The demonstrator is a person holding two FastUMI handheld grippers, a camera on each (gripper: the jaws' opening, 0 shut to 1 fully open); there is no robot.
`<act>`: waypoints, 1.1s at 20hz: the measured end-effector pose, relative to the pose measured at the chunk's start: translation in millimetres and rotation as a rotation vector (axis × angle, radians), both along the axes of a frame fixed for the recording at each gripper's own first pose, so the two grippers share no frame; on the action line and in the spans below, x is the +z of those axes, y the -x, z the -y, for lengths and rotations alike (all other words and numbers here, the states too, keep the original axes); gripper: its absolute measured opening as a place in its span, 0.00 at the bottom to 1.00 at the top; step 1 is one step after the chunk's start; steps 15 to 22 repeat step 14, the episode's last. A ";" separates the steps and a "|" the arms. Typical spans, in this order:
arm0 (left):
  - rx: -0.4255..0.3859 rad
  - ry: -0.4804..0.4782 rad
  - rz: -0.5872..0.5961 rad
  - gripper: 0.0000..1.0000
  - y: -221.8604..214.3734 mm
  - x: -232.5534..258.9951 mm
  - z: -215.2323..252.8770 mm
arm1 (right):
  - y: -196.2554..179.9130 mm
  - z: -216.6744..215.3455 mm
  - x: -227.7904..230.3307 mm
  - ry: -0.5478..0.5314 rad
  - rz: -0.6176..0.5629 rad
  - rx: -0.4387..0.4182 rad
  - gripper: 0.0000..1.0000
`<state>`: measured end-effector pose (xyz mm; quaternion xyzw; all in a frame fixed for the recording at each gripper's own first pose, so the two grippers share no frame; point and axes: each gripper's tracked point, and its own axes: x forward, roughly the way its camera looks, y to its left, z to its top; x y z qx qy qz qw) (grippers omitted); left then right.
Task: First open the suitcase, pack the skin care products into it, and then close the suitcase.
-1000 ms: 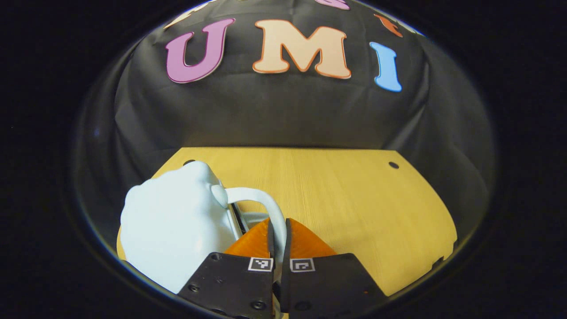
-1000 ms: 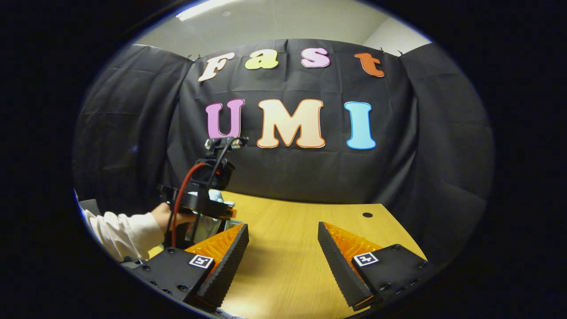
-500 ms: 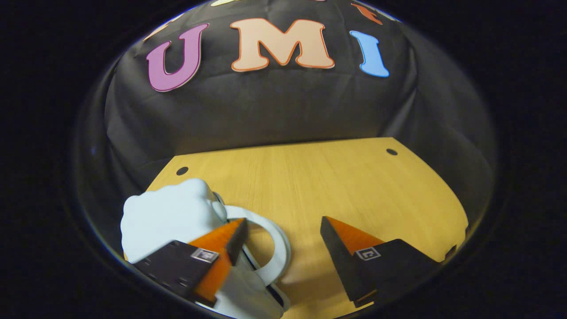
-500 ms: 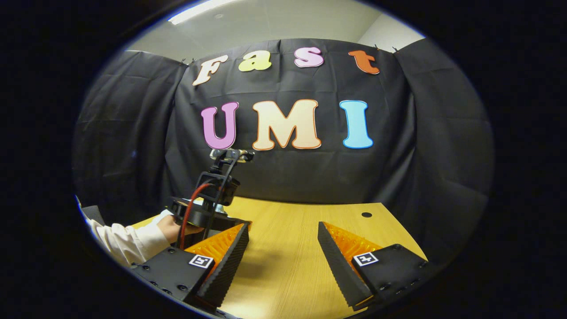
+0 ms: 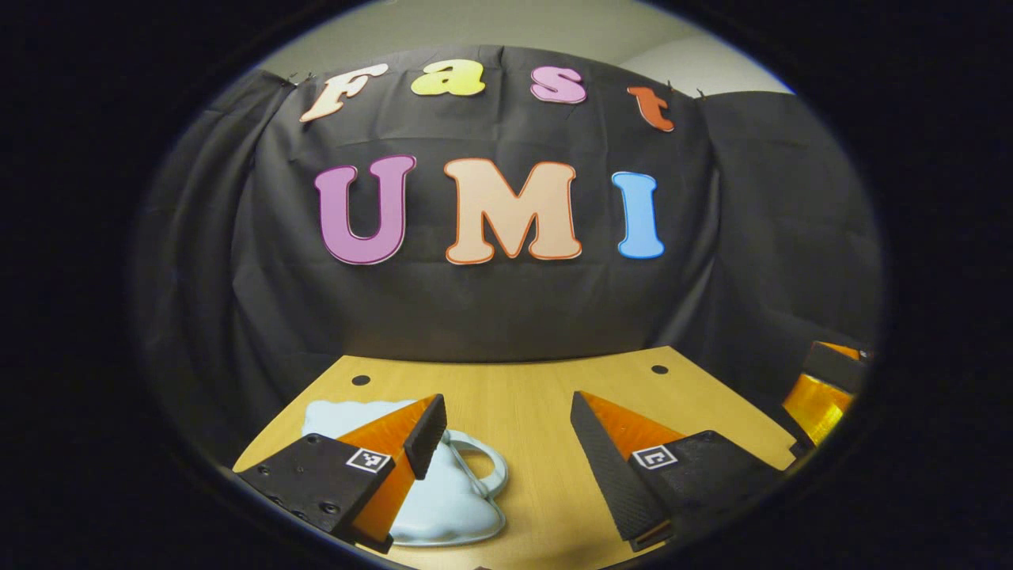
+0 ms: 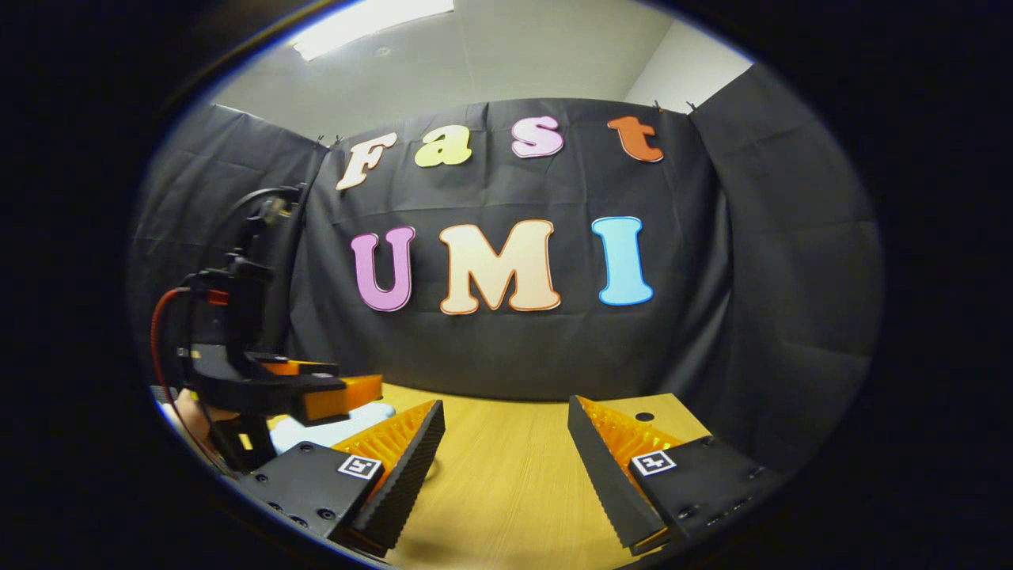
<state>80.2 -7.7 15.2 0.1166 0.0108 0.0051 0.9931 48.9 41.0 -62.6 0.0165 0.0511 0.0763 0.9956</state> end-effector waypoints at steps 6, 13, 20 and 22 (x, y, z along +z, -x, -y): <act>-0.010 0.087 -0.010 0.94 53.7 -28.8 6.7 | 19.3 21.9 4.2 -0.019 0.008 -0.062 0.98; -0.019 0.103 -0.085 0.94 56.3 -51.5 8.3 | 32.5 24.7 10.9 -0.007 0.022 -0.068 0.97; -0.016 0.086 -0.089 0.94 55.0 -53.0 6.9 | 33.1 24.4 10.7 -0.011 0.020 -0.068 0.98; -0.016 0.086 -0.089 0.94 55.0 -53.0 6.9 | 33.1 24.4 10.7 -0.011 0.020 -0.068 0.98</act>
